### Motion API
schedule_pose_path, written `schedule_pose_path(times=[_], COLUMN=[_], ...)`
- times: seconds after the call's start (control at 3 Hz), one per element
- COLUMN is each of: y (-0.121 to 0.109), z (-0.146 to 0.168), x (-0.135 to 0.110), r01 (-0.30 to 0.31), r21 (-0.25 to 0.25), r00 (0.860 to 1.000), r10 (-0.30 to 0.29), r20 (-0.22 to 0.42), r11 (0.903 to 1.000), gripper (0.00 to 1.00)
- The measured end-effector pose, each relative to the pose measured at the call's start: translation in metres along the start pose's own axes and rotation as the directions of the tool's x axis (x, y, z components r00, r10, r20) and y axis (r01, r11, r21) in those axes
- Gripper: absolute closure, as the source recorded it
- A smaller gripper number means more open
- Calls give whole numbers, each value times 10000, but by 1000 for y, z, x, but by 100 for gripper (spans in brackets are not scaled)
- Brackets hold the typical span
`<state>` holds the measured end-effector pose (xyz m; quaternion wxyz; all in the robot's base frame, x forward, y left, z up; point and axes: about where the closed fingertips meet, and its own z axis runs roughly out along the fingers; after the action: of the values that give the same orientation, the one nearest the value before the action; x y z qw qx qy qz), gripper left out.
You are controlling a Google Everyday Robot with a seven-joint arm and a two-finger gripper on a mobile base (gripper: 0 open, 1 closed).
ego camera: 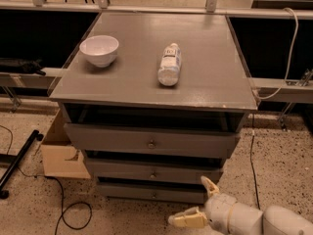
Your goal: Open middle drawer
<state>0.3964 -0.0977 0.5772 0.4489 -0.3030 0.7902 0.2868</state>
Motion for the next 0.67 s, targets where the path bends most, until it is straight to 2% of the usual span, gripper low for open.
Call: schedule_pose_path(times=[0.67], y=[-14], z=[32], x=[-13], r01=[890], r21=[254], r00=[9956], r10=[-897], r20=[258], r11=[9957], gripper=[0])
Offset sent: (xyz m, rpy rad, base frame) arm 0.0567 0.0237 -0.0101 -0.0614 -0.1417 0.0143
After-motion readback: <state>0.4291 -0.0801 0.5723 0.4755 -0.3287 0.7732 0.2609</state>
